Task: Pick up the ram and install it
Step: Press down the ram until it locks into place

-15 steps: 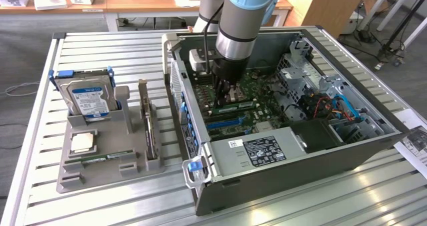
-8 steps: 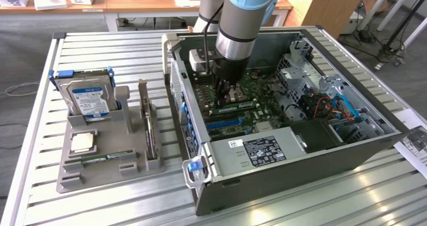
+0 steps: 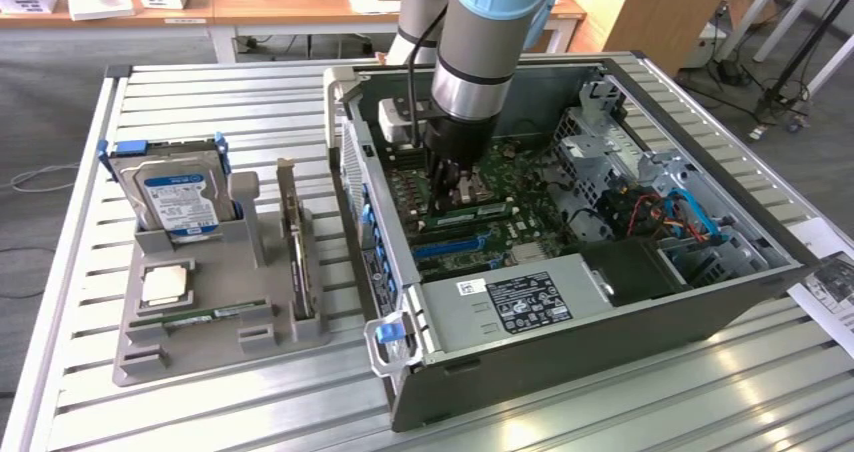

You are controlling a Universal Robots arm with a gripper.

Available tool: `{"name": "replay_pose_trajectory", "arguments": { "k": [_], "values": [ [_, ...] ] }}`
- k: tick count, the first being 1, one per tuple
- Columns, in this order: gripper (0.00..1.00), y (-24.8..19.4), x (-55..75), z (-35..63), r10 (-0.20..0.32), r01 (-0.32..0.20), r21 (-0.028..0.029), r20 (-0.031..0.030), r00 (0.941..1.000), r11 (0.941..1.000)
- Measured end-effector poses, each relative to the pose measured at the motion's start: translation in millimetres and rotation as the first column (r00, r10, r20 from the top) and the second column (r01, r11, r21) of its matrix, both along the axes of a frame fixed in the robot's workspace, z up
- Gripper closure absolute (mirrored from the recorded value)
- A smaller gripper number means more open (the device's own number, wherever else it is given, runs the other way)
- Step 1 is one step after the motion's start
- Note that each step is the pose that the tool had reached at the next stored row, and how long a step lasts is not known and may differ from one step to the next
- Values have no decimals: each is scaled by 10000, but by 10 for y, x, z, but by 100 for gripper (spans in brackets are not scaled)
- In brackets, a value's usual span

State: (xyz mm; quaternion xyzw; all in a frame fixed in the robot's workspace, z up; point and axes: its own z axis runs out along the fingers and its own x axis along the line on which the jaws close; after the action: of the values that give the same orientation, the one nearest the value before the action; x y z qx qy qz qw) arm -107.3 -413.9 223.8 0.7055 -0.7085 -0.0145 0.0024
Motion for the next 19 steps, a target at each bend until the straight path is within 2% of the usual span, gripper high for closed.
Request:
{"name": "replay_pose_trajectory", "arguments": {
  "k": [19],
  "values": [
    [89, -1, -1, 250, 0, 0, -11, -6, 10000, 10000]
  ]
}}
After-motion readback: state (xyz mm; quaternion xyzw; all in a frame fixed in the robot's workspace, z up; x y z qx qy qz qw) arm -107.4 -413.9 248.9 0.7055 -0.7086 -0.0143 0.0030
